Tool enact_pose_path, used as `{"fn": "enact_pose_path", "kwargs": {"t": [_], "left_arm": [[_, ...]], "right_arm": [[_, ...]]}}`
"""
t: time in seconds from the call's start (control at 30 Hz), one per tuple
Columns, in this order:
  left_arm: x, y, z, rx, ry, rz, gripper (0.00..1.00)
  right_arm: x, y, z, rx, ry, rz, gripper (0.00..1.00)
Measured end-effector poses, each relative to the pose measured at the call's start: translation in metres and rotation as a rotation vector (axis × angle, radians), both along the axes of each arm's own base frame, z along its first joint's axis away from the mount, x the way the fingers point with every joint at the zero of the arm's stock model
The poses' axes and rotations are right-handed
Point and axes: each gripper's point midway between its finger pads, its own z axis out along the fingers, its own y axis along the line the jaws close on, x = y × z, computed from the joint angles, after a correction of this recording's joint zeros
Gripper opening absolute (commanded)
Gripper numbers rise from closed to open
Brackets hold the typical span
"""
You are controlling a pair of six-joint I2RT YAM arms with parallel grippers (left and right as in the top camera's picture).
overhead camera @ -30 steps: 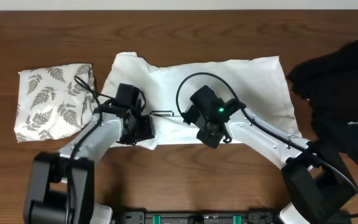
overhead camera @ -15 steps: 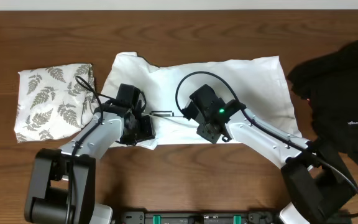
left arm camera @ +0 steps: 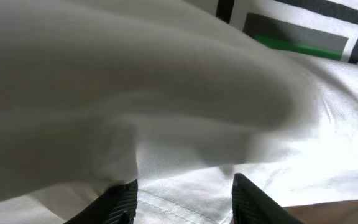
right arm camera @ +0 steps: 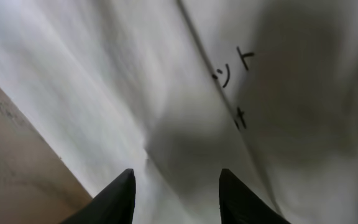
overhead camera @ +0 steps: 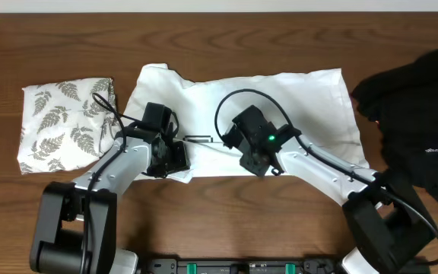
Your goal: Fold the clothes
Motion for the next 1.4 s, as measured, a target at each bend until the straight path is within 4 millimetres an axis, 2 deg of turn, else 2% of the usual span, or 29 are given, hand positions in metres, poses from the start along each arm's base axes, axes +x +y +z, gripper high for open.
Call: {"fn": "enact_pose_path", "kwargs": {"t": [0.57, 0.77, 0.83, 0.87, 0.97, 1.4], "left_arm": [[0.0, 0.0, 0.0, -0.001, 0.003, 0.014, 0.5], [0.0, 0.0, 0.0, -0.001, 0.003, 0.014, 0.5], [0.0, 0.0, 0.0, -0.001, 0.003, 0.014, 0.5], [0.0, 0.0, 0.0, -0.001, 0.003, 0.014, 0.5], [0.0, 0.0, 0.0, -0.001, 0.003, 0.014, 0.5], [0.0, 0.0, 0.0, -0.001, 0.003, 0.014, 0.5]], "right_arm": [[0.001, 0.001, -0.013, 0.025, -0.036, 0.007, 0.38], [0.0, -0.003, -0.018, 0.011, -0.043, 0.01, 0.24], [0.003, -0.003, -0.017, 0.011, -0.061, 0.007, 0.17], [0.005, -0.003, -0.016, 0.012, -0.071, 0.006, 0.1], [0.011, -0.001, -0.014, 0.017, -0.099, 0.0, 0.02], [0.057, 0.001, 0.009, 0.02, -0.327, -0.079, 0.03]]}}
